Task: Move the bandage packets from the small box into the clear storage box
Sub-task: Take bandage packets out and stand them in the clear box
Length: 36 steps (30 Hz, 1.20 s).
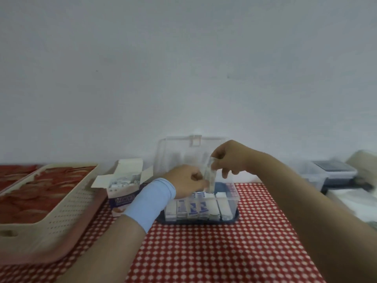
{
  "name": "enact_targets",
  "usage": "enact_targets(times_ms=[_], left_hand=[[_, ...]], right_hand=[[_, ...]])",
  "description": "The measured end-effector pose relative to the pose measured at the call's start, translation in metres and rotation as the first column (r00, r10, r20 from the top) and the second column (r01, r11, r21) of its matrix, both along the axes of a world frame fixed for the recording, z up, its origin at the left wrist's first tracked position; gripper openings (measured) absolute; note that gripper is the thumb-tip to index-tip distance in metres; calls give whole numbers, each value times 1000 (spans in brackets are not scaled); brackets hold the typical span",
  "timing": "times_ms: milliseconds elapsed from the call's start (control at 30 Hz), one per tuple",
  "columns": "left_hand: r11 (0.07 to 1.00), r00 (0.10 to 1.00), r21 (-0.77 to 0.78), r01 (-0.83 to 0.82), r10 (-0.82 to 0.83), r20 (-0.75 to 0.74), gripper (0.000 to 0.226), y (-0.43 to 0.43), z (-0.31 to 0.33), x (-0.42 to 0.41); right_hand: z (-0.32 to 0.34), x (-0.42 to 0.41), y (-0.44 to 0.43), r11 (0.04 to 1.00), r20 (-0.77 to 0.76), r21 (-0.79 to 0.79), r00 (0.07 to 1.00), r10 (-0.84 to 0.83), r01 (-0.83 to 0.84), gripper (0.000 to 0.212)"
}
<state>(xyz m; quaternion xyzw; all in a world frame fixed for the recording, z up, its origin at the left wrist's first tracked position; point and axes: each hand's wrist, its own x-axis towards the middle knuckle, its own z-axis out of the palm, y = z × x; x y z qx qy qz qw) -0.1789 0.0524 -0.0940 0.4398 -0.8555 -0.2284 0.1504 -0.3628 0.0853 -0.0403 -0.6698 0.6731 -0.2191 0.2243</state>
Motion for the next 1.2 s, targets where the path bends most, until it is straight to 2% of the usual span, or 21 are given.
enact_targets(times_ms=[67,167,233,300,433,600,733,833,967,1100,1200], left_hand=[[998,972,24,59,-63,226,44,-1,-3,-3],[986,931,106,125,-154,331,73,0,-7,-2],[983,901,103,149,-178,396,81,-1,-12,-2],[980,871,114,165,-198,450,79,-1,-16,-1],[976,865,123,179,-216,452,52,-2,-24,-3],[975,863,92,203,-223,454,44,-5,-30,-3],[977,896,34,211,-208,392,36,-3,-29,-3],[976,897,35,213,-209,389,53,-2,-28,-10],[980,816,82,180,-195,544,69,-9,-39,-25],[973,756,108,202,-225,615,65,-11,-36,-31],[971,764,123,203,-236,601,61,-11,-36,-30]], right_hand=[[-7,-6,-4,999,-116,51,993,6,0,8],[-17,-4,-12,991,-238,131,970,51,-20,9],[-26,-1,-20,984,-286,179,955,74,-23,17],[-33,3,-27,975,-328,221,940,91,-17,22],[-45,11,-34,965,-415,261,903,116,-4,25],[-56,20,-40,947,-459,318,881,117,40,25],[-61,24,-40,940,-538,332,834,121,79,8],[-64,29,-41,939,-601,329,789,127,99,18],[-63,36,-39,947,-656,307,741,140,93,13],[-60,40,-33,963,-692,262,708,142,62,14],[-56,40,-30,984,-716,177,689,110,27,18]])
